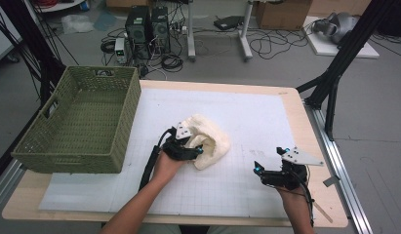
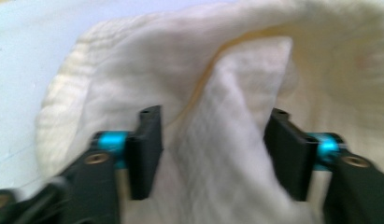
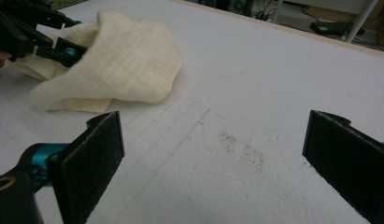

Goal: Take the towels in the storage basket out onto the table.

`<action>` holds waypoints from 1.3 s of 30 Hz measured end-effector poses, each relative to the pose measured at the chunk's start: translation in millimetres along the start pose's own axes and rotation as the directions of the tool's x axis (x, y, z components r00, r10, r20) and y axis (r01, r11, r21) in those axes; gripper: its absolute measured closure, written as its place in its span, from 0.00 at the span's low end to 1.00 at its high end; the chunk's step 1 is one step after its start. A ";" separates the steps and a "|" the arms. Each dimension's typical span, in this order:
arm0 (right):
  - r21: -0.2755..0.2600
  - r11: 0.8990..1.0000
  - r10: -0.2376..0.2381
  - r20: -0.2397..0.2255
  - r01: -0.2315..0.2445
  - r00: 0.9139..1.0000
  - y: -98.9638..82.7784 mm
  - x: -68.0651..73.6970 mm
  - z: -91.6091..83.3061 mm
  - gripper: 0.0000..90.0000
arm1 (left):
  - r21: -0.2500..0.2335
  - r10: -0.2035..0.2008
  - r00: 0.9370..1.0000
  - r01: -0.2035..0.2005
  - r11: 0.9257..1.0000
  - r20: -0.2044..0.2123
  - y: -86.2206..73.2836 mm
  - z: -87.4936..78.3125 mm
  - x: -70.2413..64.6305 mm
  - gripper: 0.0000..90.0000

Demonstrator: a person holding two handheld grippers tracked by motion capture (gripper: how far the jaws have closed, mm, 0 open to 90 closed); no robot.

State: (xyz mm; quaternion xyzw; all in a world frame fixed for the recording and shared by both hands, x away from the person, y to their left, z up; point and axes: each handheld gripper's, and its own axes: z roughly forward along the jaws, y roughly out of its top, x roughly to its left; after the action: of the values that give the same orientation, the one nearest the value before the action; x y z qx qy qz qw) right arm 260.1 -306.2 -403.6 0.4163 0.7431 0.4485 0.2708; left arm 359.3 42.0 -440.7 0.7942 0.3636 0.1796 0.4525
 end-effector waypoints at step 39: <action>0.038 0.999 -0.016 0.004 0.016 1.000 -2.0 3.6 10.3 0.05 | -0.276 -0.054 0.998 0.046 0.960 -0.021 -36.7 -100.7 52.4 0.22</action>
State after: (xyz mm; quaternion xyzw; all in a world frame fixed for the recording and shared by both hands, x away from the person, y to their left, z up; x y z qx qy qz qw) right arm 265.6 -299.0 -410.2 0.4162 0.7542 0.4315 0.2680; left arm 317.4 152.1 -421.1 0.7116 0.3616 0.2282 0.5575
